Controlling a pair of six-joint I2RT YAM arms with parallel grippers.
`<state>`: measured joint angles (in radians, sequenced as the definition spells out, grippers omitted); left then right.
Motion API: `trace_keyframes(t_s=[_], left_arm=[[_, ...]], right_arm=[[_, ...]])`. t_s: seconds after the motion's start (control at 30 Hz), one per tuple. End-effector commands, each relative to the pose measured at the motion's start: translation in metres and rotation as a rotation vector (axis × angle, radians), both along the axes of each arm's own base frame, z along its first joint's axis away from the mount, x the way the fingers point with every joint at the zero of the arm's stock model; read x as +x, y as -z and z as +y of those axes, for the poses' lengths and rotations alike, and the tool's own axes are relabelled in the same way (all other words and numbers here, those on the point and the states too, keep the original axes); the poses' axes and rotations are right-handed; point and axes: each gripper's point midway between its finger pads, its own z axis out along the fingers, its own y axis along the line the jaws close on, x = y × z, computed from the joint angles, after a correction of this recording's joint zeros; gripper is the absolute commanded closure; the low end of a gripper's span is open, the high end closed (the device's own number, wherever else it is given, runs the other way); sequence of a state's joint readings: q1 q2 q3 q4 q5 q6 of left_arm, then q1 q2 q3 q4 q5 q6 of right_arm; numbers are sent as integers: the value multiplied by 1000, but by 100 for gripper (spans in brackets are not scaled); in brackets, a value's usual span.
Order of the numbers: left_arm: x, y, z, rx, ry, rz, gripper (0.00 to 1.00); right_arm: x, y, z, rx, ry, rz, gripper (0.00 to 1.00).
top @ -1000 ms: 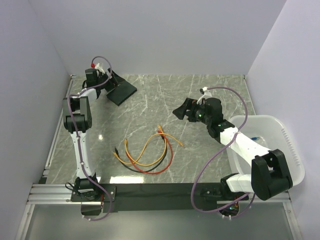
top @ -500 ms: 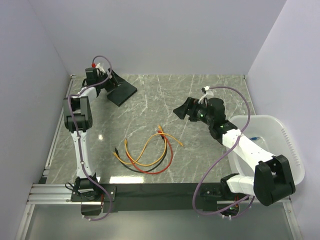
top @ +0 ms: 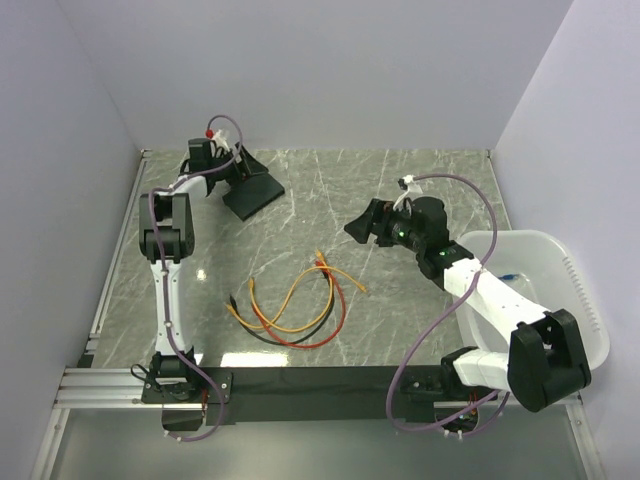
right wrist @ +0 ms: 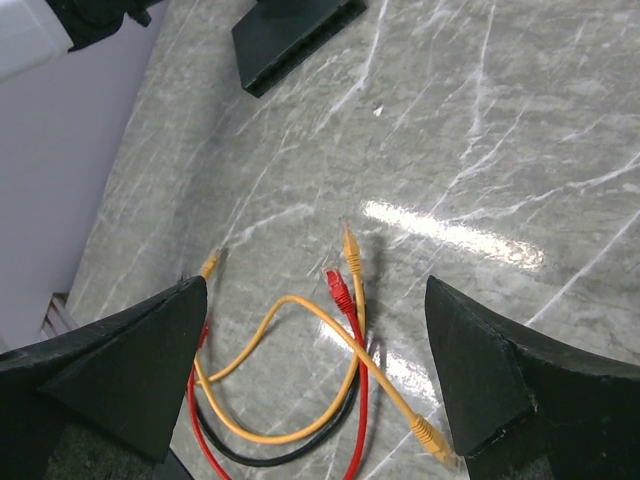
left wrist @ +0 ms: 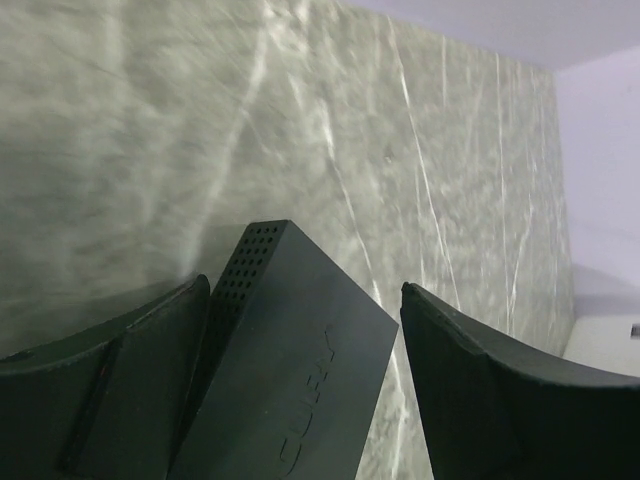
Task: Insert the plug into the switch port
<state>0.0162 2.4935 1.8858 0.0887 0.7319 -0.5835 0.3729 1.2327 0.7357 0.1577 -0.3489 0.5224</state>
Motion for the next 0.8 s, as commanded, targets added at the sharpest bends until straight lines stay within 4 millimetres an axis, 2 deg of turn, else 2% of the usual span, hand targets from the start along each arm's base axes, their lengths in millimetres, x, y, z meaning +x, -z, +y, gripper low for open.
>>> trace_keyframes(t_s=[0.0,0.13,0.23,0.33,0.4,0.43,0.47,0.53,0.57,0.6,0.63,0.67,0.7,0.73,0.77], left_arm=[[-28,-12,-47,4,158,-20,16],[-43,-10,-82,-2,277,-34,17],[-47,-5,-94,14,297,-36,16],[-47,-10,-94,20,278,-48,16],[-38,-24,-85,42,198,-57,15],[-33,-33,-81,45,172,-74,15],[-30,-56,-78,35,140,-101,15],[-21,-73,-62,52,46,-119,15],[-22,-99,-57,42,11,-155,14],[-20,-113,-49,47,-38,-176,13],[-17,-125,-37,55,-92,-193,7],[-24,-148,-25,55,-166,-200,1],[-26,-158,-11,69,-247,-198,1],[-25,-166,16,105,-375,-217,1],[-47,-185,28,98,-430,-272,1]], right_arm=[[-3,-35,13,13,-53,-99,5],[-15,-39,23,-13,-95,-130,5],[-26,-38,34,-58,-126,-149,5],[-33,-34,44,-107,-141,-154,5],[-38,-37,53,-120,-160,-161,5],[-37,-32,54,-138,-152,-145,6],[-38,-31,58,-145,-158,-141,6],[-38,-34,67,-160,-156,-143,9],[-40,-32,69,-171,-156,-128,11],[-39,-42,73,-164,-151,-142,11],[-41,-38,77,-181,-156,-130,11],[-46,-40,86,-189,-174,-137,12],[-46,-53,96,-184,-184,-161,15],[-50,-36,105,-240,-200,-112,17],[-49,-33,110,-267,-195,-101,19]])
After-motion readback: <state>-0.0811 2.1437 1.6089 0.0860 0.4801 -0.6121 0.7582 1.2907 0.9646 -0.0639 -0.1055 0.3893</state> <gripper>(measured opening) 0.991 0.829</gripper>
